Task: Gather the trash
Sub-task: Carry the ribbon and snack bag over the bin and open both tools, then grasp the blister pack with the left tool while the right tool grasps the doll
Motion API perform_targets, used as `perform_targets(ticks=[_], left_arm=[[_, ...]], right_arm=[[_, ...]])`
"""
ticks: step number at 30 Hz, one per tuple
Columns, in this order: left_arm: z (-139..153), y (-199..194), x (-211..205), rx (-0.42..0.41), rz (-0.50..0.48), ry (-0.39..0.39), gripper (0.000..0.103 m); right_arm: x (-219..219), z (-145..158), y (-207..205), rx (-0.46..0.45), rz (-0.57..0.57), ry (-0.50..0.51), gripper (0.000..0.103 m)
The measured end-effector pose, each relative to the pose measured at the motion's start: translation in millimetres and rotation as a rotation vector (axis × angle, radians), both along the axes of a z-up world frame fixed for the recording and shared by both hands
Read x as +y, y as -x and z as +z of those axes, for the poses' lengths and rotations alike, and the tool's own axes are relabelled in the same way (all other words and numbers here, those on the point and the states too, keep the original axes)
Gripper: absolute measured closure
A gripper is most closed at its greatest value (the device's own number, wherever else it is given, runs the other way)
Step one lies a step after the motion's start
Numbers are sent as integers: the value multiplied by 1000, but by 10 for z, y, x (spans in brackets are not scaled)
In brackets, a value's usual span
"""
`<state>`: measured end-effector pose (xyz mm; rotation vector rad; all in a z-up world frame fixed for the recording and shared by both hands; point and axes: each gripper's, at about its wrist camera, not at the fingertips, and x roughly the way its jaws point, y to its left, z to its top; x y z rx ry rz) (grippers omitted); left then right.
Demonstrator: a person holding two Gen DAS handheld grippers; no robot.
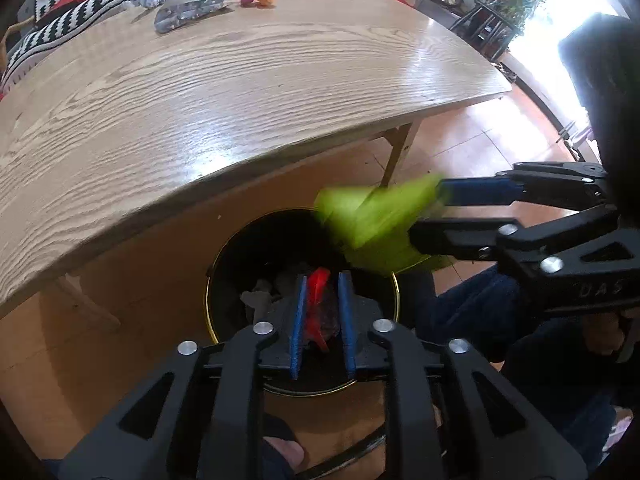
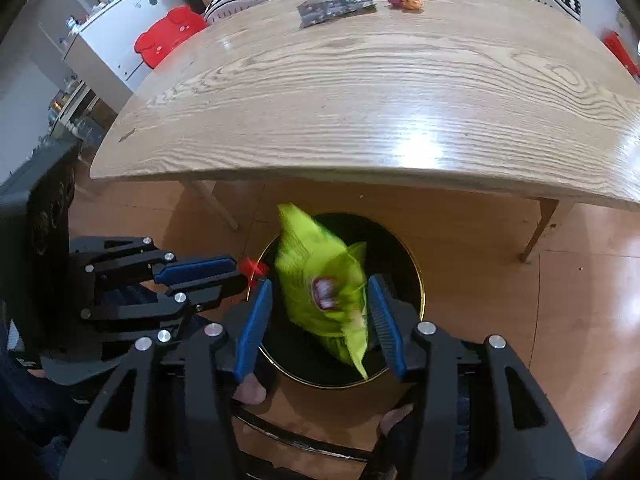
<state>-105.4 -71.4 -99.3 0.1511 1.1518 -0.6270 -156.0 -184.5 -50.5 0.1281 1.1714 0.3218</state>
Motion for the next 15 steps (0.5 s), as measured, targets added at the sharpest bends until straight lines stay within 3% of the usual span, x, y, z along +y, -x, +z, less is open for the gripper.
perform_targets(ticks=[3, 11, 15], left_arm=[[8, -6, 5, -10, 12, -1, 57], [20, 2, -10, -19, 15, -8, 48], [54, -10, 18, -21, 28, 9, 38]], right_arm=[[-12, 25, -2, -7, -8, -4, 46], [-28, 40, -9, -14, -14, -8, 44], [-28, 54, -7, -20, -13, -14, 42]])
